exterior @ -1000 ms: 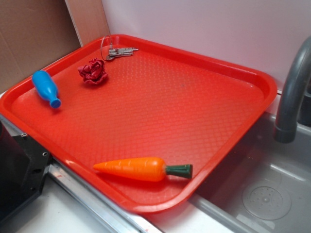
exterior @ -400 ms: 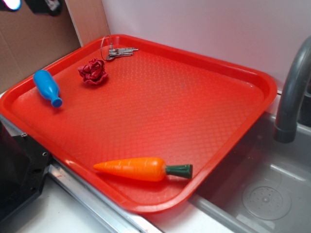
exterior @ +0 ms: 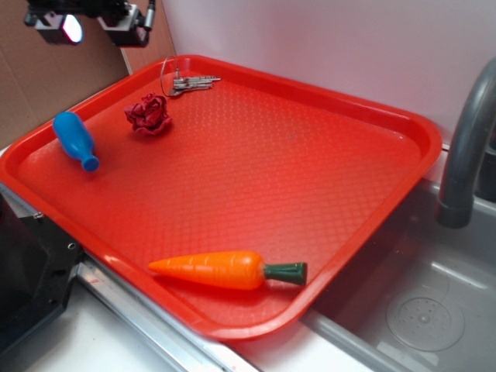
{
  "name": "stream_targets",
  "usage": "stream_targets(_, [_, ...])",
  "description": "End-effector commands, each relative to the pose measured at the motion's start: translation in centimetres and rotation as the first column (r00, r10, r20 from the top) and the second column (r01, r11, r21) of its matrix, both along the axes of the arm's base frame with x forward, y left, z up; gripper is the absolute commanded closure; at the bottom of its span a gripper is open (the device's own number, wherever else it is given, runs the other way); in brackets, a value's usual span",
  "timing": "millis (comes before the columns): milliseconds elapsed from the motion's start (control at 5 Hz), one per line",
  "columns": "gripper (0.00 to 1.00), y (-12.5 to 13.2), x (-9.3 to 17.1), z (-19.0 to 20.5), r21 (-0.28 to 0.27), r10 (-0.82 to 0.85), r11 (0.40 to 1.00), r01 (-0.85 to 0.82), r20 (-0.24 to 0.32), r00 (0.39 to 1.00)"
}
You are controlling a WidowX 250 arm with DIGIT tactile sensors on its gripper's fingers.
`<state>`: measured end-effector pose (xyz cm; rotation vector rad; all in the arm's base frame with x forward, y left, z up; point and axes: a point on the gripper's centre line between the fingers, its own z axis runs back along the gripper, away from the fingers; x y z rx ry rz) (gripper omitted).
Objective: Grab the silver keys.
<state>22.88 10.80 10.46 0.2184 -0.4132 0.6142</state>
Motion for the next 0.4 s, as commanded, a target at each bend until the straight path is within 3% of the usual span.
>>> stream_targets(0, [0.0, 4.0, 4.5, -0.8, 0.127, 0.085, 0.988, -0.091, 0.054, 0.995])
stream_targets(200, [0.0, 4.6, 6.3, -2.5, 0.119, 0.074, 0.99, -0.078, 0.036, 0.997])
